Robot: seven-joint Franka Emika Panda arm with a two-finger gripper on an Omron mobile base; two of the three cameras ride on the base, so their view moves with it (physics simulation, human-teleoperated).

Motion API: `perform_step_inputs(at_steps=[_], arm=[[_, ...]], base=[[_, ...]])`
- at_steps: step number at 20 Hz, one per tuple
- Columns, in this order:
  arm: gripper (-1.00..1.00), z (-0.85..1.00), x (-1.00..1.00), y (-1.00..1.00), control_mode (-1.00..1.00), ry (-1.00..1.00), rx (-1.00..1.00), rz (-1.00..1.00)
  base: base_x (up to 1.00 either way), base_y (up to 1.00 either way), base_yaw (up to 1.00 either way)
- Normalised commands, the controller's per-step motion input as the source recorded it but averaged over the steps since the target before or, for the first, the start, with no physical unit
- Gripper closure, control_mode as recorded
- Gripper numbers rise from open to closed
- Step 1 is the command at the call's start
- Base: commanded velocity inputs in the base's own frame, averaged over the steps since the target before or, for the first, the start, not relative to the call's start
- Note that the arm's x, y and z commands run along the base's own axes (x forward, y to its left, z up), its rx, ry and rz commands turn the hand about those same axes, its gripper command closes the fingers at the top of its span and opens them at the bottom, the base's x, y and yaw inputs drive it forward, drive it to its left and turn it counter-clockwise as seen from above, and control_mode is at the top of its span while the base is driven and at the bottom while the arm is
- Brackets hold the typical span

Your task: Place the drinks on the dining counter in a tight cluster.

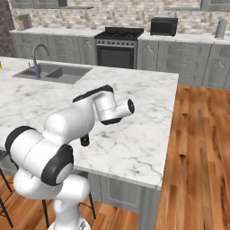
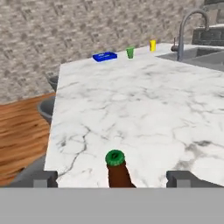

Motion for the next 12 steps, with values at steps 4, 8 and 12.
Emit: perform_step_inputs(at_steps=[4,8,12], arm=[[-1.0,0.17,0.29,-0.25,-1.0,0.78,-0.2,-0.15],[-1.0,0.02,0.25,-0.26,-1.0,0.67,-0.27,-0.27],[-1.0,0.0,0.01,-0.38,-1.0,0.32,-0.25,-0.37]], base=[[0.0,0.0,0.0],[0.0,0.0,0.0],[0.0,0.0,0.0]])
